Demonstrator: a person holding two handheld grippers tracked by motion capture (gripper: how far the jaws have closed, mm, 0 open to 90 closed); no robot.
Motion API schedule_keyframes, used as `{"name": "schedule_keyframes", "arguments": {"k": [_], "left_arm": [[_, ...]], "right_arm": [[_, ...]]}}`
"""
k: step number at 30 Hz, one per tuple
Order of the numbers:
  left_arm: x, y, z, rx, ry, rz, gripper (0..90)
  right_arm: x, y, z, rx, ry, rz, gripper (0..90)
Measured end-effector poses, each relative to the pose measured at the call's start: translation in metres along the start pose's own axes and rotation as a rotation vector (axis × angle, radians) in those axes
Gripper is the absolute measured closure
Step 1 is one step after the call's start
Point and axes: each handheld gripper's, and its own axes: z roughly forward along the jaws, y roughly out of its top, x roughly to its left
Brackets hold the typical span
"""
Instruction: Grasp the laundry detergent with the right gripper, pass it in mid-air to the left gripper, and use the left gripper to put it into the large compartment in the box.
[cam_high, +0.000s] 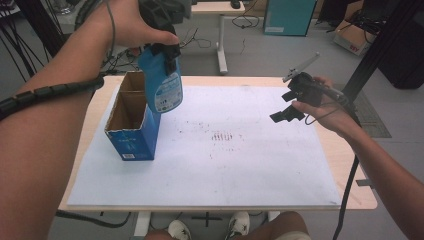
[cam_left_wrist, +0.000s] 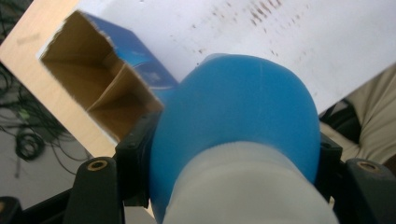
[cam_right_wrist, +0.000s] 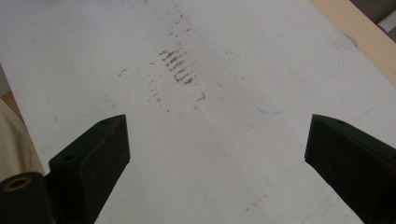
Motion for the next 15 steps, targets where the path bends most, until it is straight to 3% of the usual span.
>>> {"name": "schedule_keyframes", "arguments": {"k": [3, 5, 7, 9, 13, 15], "left_arm": [[0.012, -0.002, -0.007, -0.003, 0.019, -0.047, 35.8], [0.021, -0.003, -0.01, -0.001, 0.024, -0.105, 35.8], [0.026, -0.003, -0.012, 0.003, 0.02, -0.141, 35.8], [0.034, -0.004, -0.015, 0.001, 0.0, -0.206, 35.8], [0.046, -0.008, -0.02, -0.016, -0.013, -0.26, 35.8], [0.05, -0.01, -0.023, -0.029, -0.016, -0.312, 35.8]], "right_arm": [[-0.003, -0.002, -0.003, 0.006, -0.011, 0.006, 6.6], [-0.005, -0.003, -0.005, 0.011, -0.015, 0.004, 6.8], [-0.007, -0.004, -0.006, 0.011, -0.023, 0.003, 6.8], [-0.008, -0.005, -0.005, 0.005, -0.025, 0.005, 6.9], [-0.008, -0.004, -0.005, 0.02, -0.029, -0.004, 7.5], [-0.008, -0.004, -0.004, 0.021, -0.034, -0.02, 8.0]]}}
